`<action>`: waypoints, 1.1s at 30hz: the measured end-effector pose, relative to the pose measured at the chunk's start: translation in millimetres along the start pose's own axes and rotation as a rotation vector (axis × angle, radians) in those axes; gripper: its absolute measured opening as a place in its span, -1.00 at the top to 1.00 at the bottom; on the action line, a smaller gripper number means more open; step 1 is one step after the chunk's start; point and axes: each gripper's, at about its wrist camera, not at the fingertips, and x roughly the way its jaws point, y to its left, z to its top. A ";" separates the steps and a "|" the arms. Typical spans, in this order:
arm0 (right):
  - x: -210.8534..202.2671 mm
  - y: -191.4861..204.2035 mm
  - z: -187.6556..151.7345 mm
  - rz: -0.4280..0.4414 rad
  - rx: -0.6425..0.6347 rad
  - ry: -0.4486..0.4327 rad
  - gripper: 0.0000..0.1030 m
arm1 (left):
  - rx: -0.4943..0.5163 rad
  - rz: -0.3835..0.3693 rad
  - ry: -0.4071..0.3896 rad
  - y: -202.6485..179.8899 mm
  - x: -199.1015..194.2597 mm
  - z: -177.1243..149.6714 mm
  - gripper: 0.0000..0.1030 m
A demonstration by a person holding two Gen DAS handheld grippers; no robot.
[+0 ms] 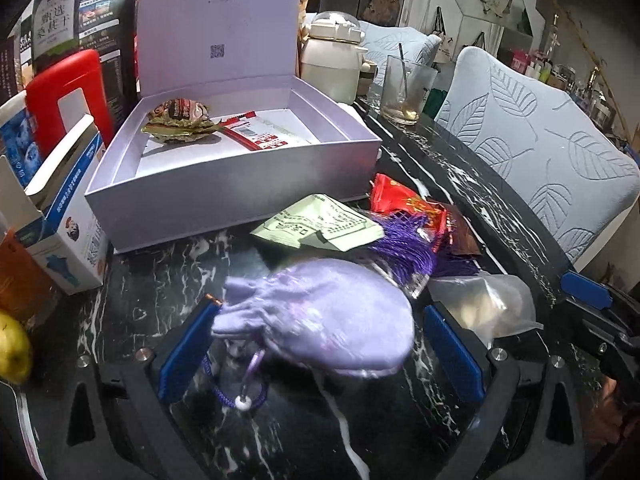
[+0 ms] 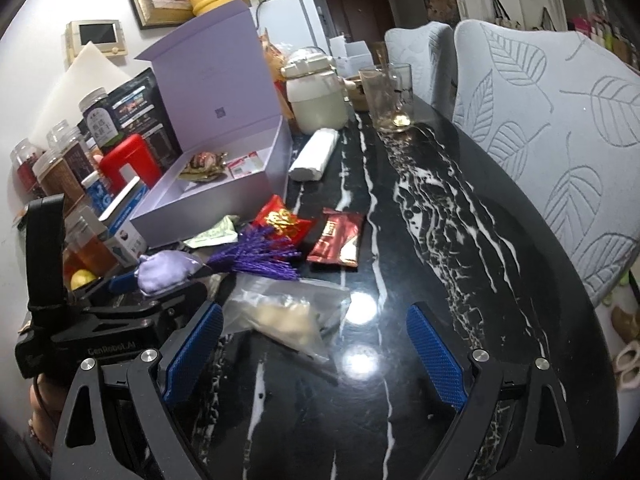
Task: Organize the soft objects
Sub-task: 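Grasp the lavender drawstring pouch with the left gripper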
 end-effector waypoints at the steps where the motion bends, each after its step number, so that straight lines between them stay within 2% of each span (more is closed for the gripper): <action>1: 1.2 -0.4 0.0 -0.001 0.002 0.003 -0.83 | -0.007 -0.015 0.006 1.4 1.6 0.9 -1.00; 3: 3.7 -0.4 0.1 -0.003 -0.003 0.009 -0.83 | -0.012 -0.030 0.018 2.7 4.9 2.2 -1.00; 10: 4.9 -2.0 -1.9 -0.025 -0.016 0.022 -0.83 | 0.022 -0.004 -0.016 2.8 -1.3 7.1 -0.99; 11: 5.0 -1.7 -2.3 -0.029 -0.019 0.024 -0.83 | 0.039 0.004 -0.033 1.0 -4.4 8.1 -0.92; 12: 5.2 -1.7 -3.1 -0.035 -0.023 0.024 -0.83 | 0.055 0.012 -0.039 -0.9 -5.5 8.7 -0.67; 13: 5.4 -1.8 -3.9 -0.039 -0.024 0.024 -0.83 | 0.069 0.036 -0.039 -2.9 -5.4 9.2 -0.54; 15: 5.6 -2.7 -5.3 -0.038 -0.017 0.026 -0.83 | 0.102 0.060 -0.026 -6.8 -2.6 9.6 -0.50; 23: 2.0 -8.3 -9.1 -0.030 0.013 0.022 -0.83 | 0.081 0.039 -0.030 -5.4 -14.1 6.1 -0.42; 27: -0.2 -9.3 -9.4 -0.018 0.021 0.017 -0.83 | 0.083 0.094 -0.057 -4.4 -28.8 6.1 -0.39; 33: 1.4 -1.3 -6.0 0.007 0.006 0.023 -0.83 | 0.047 0.052 -0.074 2.1 -54.0 6.3 -0.39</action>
